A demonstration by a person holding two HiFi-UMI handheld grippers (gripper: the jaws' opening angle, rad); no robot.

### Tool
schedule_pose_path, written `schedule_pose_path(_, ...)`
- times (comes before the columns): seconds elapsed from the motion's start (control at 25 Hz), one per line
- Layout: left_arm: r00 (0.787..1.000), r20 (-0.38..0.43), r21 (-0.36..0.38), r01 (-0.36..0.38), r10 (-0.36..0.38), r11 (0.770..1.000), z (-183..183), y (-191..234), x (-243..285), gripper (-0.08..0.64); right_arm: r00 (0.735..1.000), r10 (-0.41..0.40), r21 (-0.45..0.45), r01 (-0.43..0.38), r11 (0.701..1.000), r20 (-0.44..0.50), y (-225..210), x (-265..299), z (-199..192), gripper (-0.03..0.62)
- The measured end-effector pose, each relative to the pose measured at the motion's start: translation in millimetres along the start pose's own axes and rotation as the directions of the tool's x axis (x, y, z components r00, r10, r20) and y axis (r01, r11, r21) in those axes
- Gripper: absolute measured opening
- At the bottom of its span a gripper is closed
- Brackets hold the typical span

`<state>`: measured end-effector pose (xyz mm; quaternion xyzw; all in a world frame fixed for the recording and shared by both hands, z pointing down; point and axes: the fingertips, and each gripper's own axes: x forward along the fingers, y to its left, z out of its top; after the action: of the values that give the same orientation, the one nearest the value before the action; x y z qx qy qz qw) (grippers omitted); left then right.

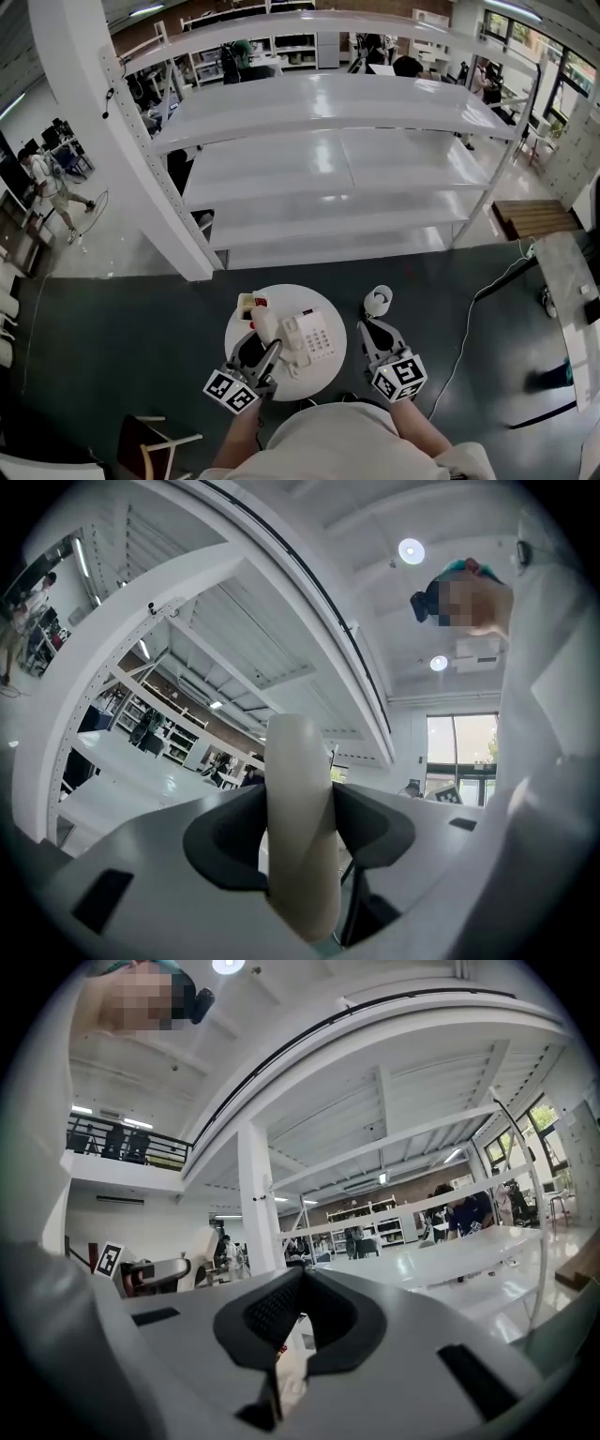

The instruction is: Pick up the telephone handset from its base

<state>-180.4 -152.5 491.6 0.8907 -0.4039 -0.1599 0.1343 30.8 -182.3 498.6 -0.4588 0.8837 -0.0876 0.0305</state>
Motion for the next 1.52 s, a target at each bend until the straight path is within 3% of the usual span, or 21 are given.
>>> schedule_pose_path(1.52, 0.997, 0.0, -0.005, 0.071, -0.071, 0.997, 17.9, 0.0, -20.9, 0.229, 1.0, -0.009, 0.007, 0.009, 1.0, 0.012, 28.3, 7.6, -3.6, 0.008)
